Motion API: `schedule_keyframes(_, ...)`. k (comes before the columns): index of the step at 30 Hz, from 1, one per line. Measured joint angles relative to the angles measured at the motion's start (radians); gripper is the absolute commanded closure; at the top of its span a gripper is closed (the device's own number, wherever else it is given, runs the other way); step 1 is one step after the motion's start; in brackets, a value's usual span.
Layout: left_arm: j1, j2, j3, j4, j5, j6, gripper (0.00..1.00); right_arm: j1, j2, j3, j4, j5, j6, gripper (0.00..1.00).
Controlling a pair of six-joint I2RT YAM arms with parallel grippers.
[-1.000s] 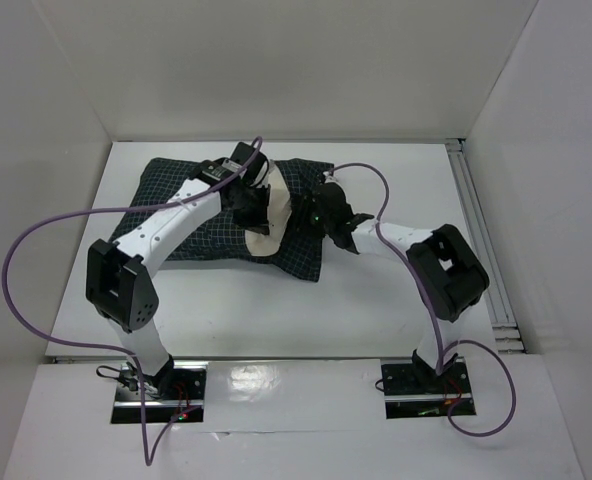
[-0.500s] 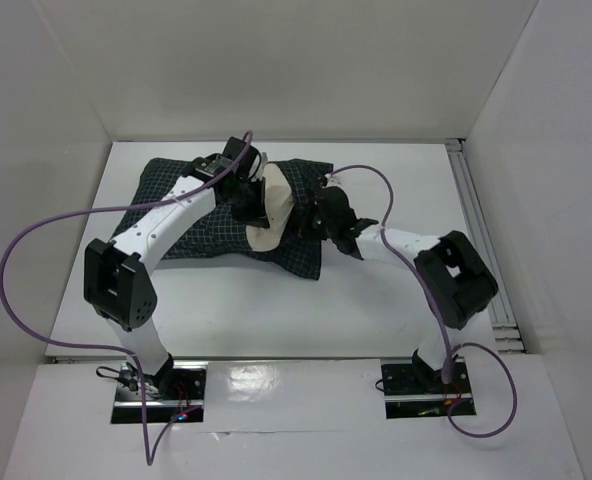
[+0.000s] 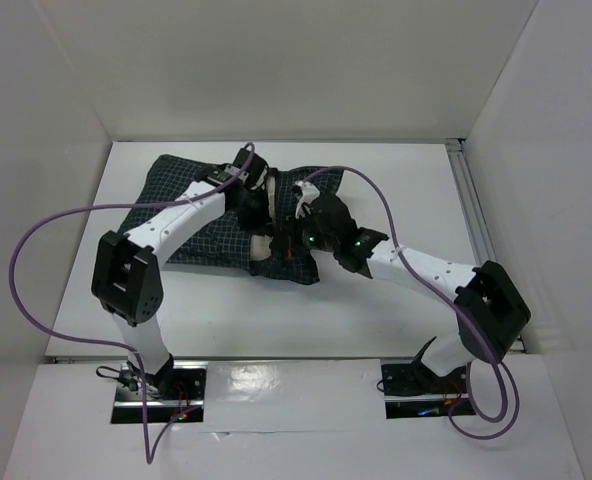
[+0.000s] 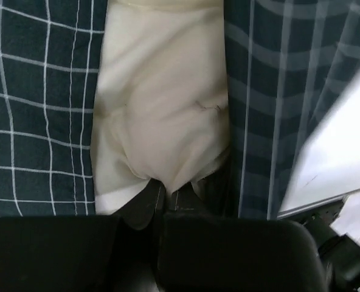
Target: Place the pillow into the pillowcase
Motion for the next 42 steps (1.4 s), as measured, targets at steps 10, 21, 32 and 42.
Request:
schedule_keyframes(10, -0.026, 0.07, -0.025, 0.076, -0.003, -0.104, 1.0, 0.031, -0.126, 0.023, -0.074, -0.065, -0.053, 1.0)
schedule_keyframes(21, -0.024, 0.071, 0.115, -0.014, 0.095, 0.009, 0.05, 0.042, -0.138, 0.009, -0.12, 0.031, -0.116, 1.0)
schedule_keyframes(32, 0.114, -0.018, 0.13, 0.039, 0.385, 0.06, 1.0, 0.037, -0.068, 0.002, -0.157, -0.002, -0.177, 1.0)
schedule_keyframes(42, 0.246, -0.147, 0.015, 0.052, 0.379, 0.074, 0.34, 0.026, -0.005, 0.093, -0.332, 0.0, -0.239, 0.02)
